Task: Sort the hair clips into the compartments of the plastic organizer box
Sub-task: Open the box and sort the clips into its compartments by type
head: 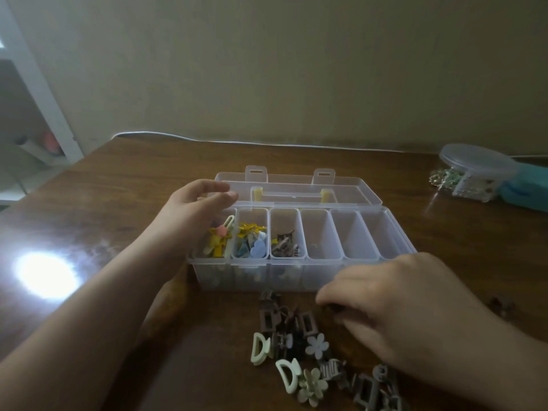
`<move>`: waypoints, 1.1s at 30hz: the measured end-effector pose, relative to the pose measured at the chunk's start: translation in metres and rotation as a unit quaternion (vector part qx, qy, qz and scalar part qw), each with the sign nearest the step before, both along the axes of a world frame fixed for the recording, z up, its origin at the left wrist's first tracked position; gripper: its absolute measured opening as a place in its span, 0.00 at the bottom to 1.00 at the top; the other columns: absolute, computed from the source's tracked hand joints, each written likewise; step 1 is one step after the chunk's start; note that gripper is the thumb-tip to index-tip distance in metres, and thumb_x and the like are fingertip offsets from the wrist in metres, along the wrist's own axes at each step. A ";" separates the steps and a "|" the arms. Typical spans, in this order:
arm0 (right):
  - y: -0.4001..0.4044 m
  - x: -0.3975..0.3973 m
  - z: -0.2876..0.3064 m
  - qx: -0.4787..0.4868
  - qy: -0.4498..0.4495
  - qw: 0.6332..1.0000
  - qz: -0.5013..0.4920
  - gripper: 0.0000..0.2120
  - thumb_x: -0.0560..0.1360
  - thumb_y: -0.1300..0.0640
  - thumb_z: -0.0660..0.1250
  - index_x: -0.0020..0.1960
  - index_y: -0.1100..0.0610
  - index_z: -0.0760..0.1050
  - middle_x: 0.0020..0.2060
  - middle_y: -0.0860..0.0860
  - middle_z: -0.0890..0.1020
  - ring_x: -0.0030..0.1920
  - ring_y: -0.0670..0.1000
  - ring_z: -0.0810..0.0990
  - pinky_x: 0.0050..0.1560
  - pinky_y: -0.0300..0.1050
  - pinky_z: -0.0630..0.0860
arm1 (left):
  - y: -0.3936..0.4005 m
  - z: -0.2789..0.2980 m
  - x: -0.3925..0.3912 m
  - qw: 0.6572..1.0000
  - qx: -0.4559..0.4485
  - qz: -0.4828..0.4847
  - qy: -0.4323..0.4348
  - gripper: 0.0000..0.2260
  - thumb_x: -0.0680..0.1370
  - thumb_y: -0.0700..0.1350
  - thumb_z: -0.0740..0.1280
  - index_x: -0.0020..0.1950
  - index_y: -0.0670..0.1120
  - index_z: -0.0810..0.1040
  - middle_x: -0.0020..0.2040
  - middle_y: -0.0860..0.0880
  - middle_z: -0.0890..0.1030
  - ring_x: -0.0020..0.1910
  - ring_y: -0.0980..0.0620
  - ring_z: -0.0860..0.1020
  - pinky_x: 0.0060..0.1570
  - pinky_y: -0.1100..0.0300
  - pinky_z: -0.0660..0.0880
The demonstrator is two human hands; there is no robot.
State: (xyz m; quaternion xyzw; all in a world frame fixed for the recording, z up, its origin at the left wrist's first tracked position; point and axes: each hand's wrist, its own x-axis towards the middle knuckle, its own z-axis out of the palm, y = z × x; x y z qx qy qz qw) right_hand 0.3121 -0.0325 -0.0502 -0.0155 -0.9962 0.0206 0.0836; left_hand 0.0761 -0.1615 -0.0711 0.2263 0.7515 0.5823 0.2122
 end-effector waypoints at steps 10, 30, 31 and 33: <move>0.003 -0.011 0.007 -0.159 0.182 0.967 -0.085 0.08 0.74 0.45 0.69 0.50 0.45 0.81 0.29 0.30 0.70 0.29 0.39 0.74 0.28 0.27 0.62 | 0.000 -0.001 0.000 1.000 0.004 -0.009 -0.002 0.12 0.77 0.49 0.69 0.61 0.52 0.78 0.55 0.48 0.83 0.55 0.47 0.81 0.59 0.48 0.77; 0.003 0.018 0.041 0.019 -0.089 0.995 -0.049 0.16 0.77 0.38 0.58 0.64 0.34 0.67 0.54 0.34 0.78 0.51 0.36 0.76 0.52 0.41 0.77 | 0.000 -0.002 -0.002 1.000 0.001 -0.015 0.003 0.12 0.77 0.49 0.69 0.61 0.52 0.79 0.55 0.47 0.83 0.55 0.47 0.82 0.52 0.53 0.78; 0.006 0.018 0.040 -0.007 -0.020 0.999 -0.034 0.14 0.75 0.38 0.60 0.60 0.36 0.72 0.46 0.35 0.81 0.41 0.35 0.78 0.43 0.35 0.77 | 0.000 -0.002 -0.002 1.000 0.002 -0.015 0.003 0.12 0.77 0.49 0.69 0.60 0.52 0.79 0.55 0.46 0.83 0.55 0.46 0.82 0.52 0.52 0.78; 0.008 0.016 0.036 -0.094 0.153 0.983 -0.029 0.12 0.73 0.42 0.65 0.55 0.41 0.78 0.36 0.36 0.79 0.30 0.36 0.74 0.31 0.27 0.71 | 0.000 -0.003 -0.002 1.000 0.004 -0.020 0.004 0.12 0.77 0.50 0.70 0.60 0.53 0.79 0.56 0.46 0.83 0.56 0.46 0.81 0.54 0.51 0.78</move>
